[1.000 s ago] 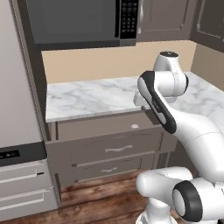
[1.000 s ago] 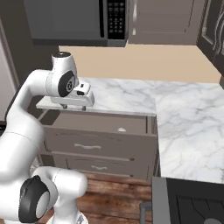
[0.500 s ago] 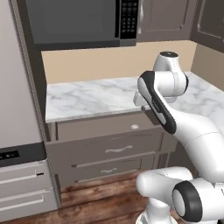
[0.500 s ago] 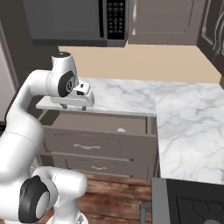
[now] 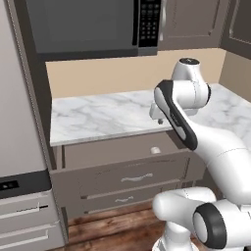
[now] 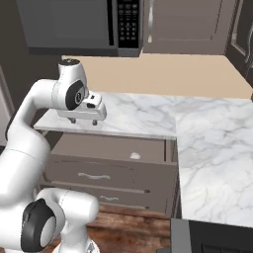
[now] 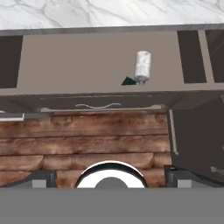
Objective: Restock the sink supplies by placing the sponge and soap dispenser on the counter and next to the sink. Make sure the soap dispenser is upright.
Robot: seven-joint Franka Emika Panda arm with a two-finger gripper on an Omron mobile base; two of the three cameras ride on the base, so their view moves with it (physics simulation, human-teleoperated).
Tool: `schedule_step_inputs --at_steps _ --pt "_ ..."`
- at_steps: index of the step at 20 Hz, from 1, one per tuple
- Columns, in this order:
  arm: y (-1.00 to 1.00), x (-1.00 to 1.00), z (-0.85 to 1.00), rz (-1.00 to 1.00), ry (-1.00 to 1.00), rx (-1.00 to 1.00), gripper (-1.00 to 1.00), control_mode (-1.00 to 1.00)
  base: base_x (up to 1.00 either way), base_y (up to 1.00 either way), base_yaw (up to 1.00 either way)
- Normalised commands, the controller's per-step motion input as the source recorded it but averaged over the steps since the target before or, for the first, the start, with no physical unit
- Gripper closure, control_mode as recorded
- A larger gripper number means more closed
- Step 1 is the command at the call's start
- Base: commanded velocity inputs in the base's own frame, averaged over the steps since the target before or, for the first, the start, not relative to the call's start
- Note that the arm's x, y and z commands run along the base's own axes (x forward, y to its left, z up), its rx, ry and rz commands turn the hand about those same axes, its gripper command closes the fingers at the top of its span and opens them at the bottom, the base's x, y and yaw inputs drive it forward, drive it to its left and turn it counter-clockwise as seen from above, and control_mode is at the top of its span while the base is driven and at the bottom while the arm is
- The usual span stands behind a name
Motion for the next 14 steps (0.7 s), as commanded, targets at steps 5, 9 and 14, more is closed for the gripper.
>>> schedule_step_inputs --at_steps 5,9,14 --pt "-0.03 0.0 -0.02 0.0 0.0 0.0 -1.0 -1.0 0.0 -0.15 0.0" --pt "-0.24 0.12 -0.59 0.0 0.01 0.03 -1.0 -1.0 0.0 0.0 0.0" --pt "-0.15 0.48 -1.0 0.0 0.05 0.0 -1.0 -1.0 0.0 0.0 0.0"
